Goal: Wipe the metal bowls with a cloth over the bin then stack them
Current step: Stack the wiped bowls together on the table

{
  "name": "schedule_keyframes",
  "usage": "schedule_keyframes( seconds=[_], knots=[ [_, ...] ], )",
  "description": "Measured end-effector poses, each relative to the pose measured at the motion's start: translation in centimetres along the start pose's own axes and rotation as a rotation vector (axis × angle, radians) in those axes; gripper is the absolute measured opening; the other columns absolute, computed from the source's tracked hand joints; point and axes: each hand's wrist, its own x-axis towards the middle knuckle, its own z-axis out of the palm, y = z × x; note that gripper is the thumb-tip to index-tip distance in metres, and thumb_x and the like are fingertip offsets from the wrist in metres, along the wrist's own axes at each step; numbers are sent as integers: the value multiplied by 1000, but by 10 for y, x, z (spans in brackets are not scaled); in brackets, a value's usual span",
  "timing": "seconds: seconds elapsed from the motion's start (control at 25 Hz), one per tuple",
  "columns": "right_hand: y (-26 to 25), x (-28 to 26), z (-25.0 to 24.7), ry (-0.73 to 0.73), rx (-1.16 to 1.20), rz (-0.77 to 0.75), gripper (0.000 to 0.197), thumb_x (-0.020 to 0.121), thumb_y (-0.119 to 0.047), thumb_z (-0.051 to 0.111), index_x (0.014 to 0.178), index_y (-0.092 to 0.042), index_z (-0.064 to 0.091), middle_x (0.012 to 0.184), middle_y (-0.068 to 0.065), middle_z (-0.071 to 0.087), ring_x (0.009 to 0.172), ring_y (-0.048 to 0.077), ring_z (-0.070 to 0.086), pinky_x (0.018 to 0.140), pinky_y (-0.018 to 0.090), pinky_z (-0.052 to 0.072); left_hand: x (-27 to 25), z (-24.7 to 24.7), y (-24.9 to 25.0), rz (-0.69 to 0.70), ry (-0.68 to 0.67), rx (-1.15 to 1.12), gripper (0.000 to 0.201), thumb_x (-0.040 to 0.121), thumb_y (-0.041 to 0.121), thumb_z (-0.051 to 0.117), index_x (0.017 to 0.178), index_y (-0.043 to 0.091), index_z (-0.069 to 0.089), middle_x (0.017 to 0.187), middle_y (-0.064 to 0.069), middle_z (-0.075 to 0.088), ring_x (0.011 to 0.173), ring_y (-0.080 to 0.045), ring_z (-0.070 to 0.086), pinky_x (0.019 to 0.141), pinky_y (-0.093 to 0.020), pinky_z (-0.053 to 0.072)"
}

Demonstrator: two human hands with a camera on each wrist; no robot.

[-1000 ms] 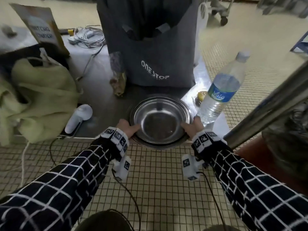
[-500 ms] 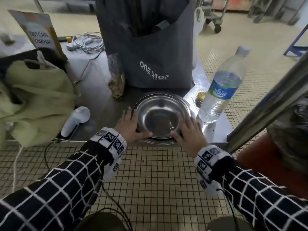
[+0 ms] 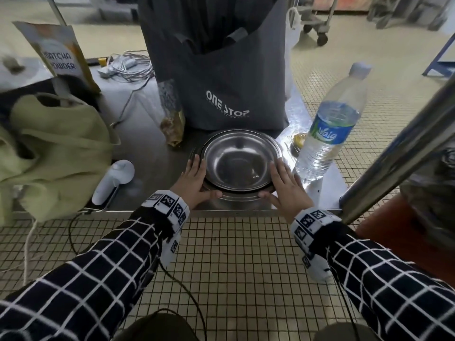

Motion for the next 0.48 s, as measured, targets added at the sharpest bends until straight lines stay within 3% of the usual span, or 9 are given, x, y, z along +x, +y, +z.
schedule_keyframes(
  seconds=[0.2,0.48],
  knots=[
    [5,19,-2,68,-9,54,81,92,-58,28,152,-14,-5,160,5,-7,147,16,-4,120,40,3,14,-10,4,-35,8,88,97,89,56,49,151,9,-9,159,-7,-17,147,-22,-11,118,-47,4],
    [-4,26,1,138,47,114,68,99,-50,24,152,-16,2,160,2,3,147,15,2,119,43,8,18,-14,12,-64,50,142,83,96,50,42,152,9,-3,161,-7,-10,148,-20,-4,118,-44,6]
  ],
)
